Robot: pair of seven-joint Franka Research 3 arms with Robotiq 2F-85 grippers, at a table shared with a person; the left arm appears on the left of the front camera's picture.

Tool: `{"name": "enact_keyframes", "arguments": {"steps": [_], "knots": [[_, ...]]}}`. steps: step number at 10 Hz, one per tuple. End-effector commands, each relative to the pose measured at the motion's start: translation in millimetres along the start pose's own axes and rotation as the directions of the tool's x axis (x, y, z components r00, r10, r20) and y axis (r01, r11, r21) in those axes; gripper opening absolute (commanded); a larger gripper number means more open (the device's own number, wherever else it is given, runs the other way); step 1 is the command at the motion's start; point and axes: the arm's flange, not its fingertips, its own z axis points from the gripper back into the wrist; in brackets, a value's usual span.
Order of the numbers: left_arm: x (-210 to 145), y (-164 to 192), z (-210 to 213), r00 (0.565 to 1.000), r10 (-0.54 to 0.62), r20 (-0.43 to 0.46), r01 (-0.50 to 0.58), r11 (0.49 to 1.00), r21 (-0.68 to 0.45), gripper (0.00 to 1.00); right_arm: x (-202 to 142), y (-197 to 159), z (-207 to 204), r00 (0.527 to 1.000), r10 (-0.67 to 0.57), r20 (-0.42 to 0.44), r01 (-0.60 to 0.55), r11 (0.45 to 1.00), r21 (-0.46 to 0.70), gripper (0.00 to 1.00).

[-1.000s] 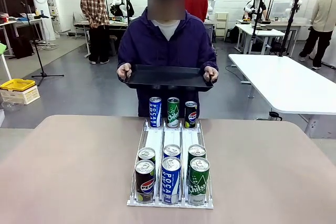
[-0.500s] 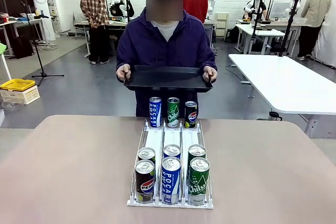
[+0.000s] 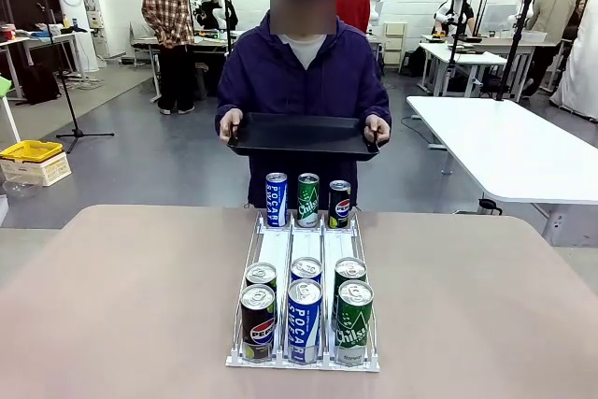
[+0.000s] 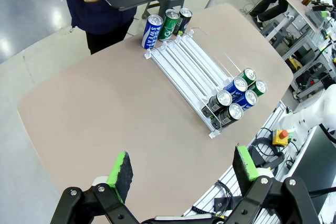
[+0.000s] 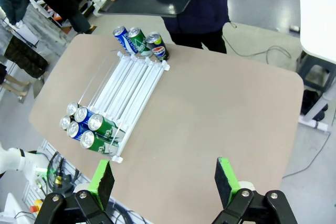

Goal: Retrieve and hand over the desired beverage to the person.
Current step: Pick up a can of the same type that the person held from the Automatic Can Dispenser.

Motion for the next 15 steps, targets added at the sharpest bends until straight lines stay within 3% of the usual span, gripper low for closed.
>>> {"name": "enact_keyframes", "arguments": {"steps": [1,15], "knots": [[-0.1,1.9,2.8,1.0,-0.021,-0.013,0.021,1.0,0.005,1.0,-0.8,0.1,0.8,1.0,0.011,0.001,-0.011,1.0,0.014,1.0],[-0.1,1.9,2.8,1.0,-0.021,-0.013,0.021,1.0,0.005,1.0,-0.8,0.1,0.8,1.0,0.011,0.001,-0.011,1.0,0.014,1.0]]}}
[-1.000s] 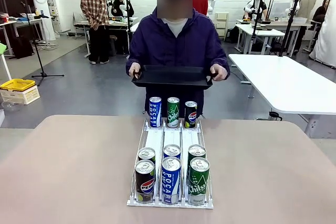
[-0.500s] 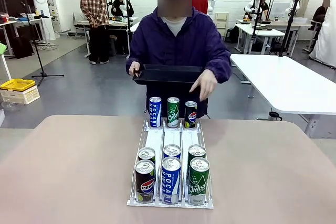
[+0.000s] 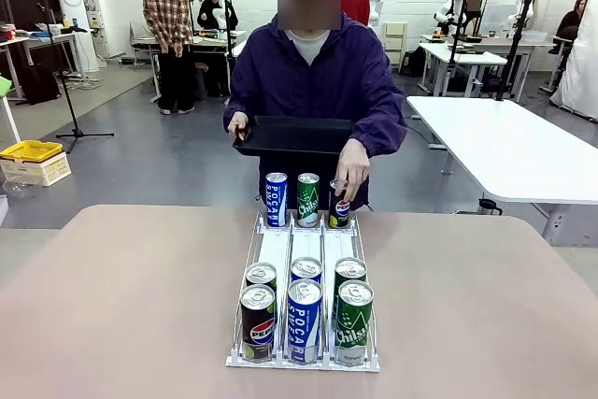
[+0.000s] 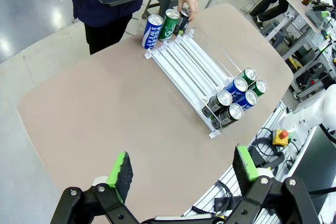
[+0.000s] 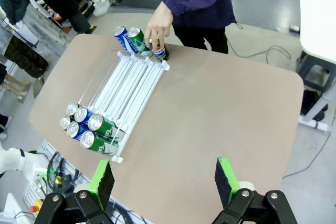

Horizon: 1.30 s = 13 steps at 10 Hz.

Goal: Retrieve and hand over the desired beverage to the person.
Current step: Pick up a can of the same type that the person held from the Automatic Can Dispenser.

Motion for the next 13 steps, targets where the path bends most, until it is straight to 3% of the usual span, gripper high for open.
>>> {"name": "enact_keyframes", "arguments": {"steps": [1,13], "knots": [[-0.4,1.5,3.0,1.0,-0.021,-0.013,0.021,1.0,0.005,1.0,-0.8,0.1,0.8,1.0,0.011,0.001,-0.011,1.0,0.014,1.0],[-0.4,1.5,3.0,1.0,-0.021,-0.013,0.021,1.0,0.005,1.0,-0.8,0.1,0.8,1.0,0.011,0.001,-0.011,1.0,0.014,1.0]]}}
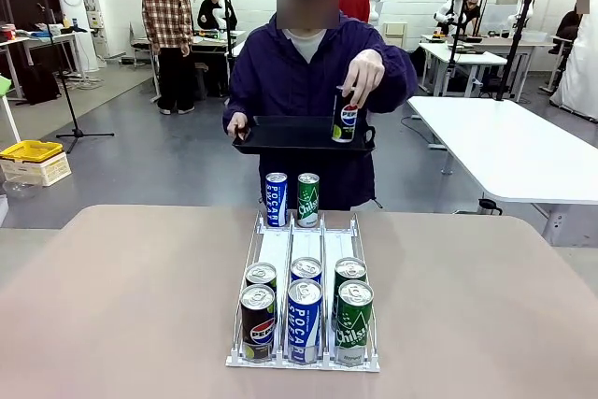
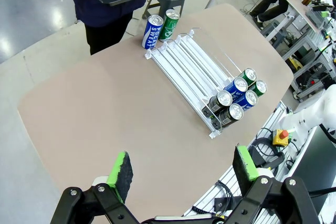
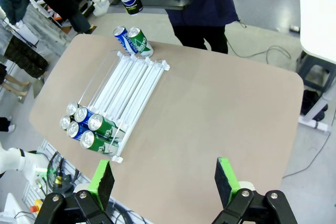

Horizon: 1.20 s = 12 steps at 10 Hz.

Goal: Retrieve and hand over the desired beverage to the person.
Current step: Pick up a can of the same type that the person held from the Automatic Can Dispenser.

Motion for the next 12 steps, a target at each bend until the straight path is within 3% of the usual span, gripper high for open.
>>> {"name": "enact_keyframes", "arguments": {"steps": [1,12], "knots": [[-1.2,1.5,2.2,1.0,-0.02,-0.013,0.02,1.0,0.004,1.0,-0.8,0.1,0.8,1.0,0.011,0.001,-0.011,1.0,0.014,1.0],[-1.2,1.5,2.2,1.0,-0.02,-0.013,0.02,1.0,0.004,1.0,-0.8,0.1,0.8,1.0,0.011,0.001,-0.011,1.0,0.014,1.0]]}}
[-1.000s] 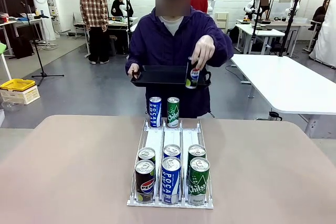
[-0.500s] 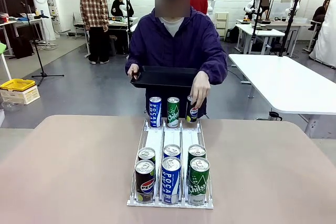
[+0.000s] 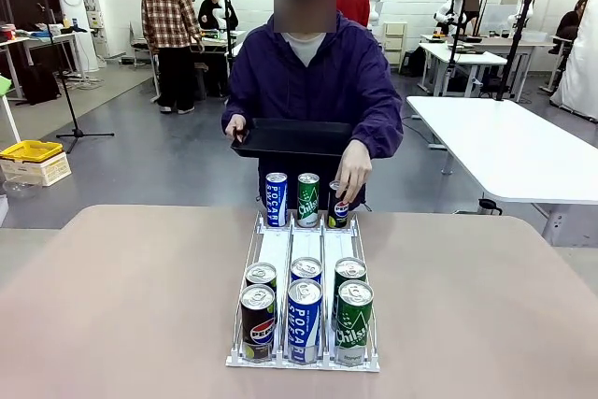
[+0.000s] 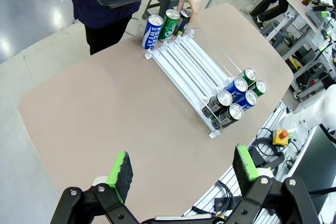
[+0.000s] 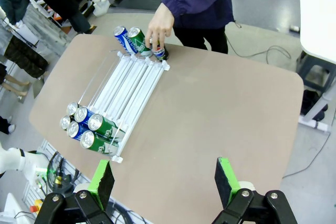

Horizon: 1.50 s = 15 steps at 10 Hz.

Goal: Retrieve and hand over the desired beverage to the person.
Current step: Pick up a can of the same type that the person held from the Automatic Can Dispenser.

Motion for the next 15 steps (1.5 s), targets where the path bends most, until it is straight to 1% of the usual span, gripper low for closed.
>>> {"name": "enact_keyframes", "arguments": {"steps": [1,4,5,6,7,8,9,10,11,12,13,14,15], "knots": [[-1.2,1.5,2.2,1.0,-0.02,-0.013,0.02,1.0,0.004,1.0,-0.8,0.1,0.8,1.0,0.01,0.001,-0.01,1.0,0.014,1.0],[-1.2,1.5,2.2,1.0,-0.02,-0.013,0.02,1.0,0.004,1.0,-0.8,0.1,0.8,1.0,0.01,0.001,-0.01,1.0,0.014,1.0],[0.0,0.0,0.0,1.0,0.0,0.0,0.0,1.0,0.0,1.0,-0.8,0.1,0.8,1.0,0.01,0.001,-0.01,1.0,0.014,1.0],[13.3,-20.0,-22.1,0.995,-0.03,-0.093,0.035,0.998,0.054,1.0,-0.8,0.1,0.8,1.0,0.01,0.001,-0.01,1.0,0.014,1.0],[28.6,-46.4,-48.7,0.982,-0.061,-0.178,0.076,0.994,0.082,1.0,-0.8,0.1,0.8,1.0,0.01,0.001,-0.01,1.0,0.014,1.0],[44.1,-78.1,-84.1,0.962,-0.031,-0.272,0.066,0.99,0.121,1.0,-0.8,0.1,0.8,1.0,0.01,0.001,-0.01,1.0,0.014,1.0],[52.2,-107.0,-116.8,0.953,0.007,-0.303,0.057,0.978,0.201,1.0,-0.8,0.1,0.8,1.0,0.01,0.001,-0.01,1.0,0.014,1.0],[55.6,-135.0,-153.5,0.948,0.131,-0.29,-0.028,0.942,0.334,1.0,-0.8,0.1,0.8,1.0,0.01,0.001,-0.01,1.0,0.014,1.0],[52.6,-156.5,-187.9,0.935,0.216,-0.28,-0.07,0.889,0.453,1.0,-0.8,0.1,0.8,1.0,0.01,0.001,-0.01,1.0,0.014,1.0],[43.8,-175.8,-223.5,0.911,0.282,-0.3,-0.086,0.842,0.532,1.0,-0.8,0.1,0.8,1.0,0.01,0.001,-0.01,1.0,0.014,1.0],[37.6,-184.1,-252.1,0.886,0.347,-0.307,-0.117,0.809,0.577,1.0,-0.8,0.1,0.8,1.0,0.01,0.001,-0.01,1.0,0.014,1.0],[32.0,-187.2,-277.9,0.874,0.398,-0.28,-0.159,0.778,0.608,1.0,-0.8,0.1,0.8,1.0,0.01,0.001,-0.01,1.0,0.014,1.0],[28.4,-187.7,-297.1,0.857,0.448,-0.255,-0.221,0.766,0.604,1.0,-0.8,0.1,0.8,1.0,0.01,0.001,-0.01,1.0,0.014,1.0]]}}
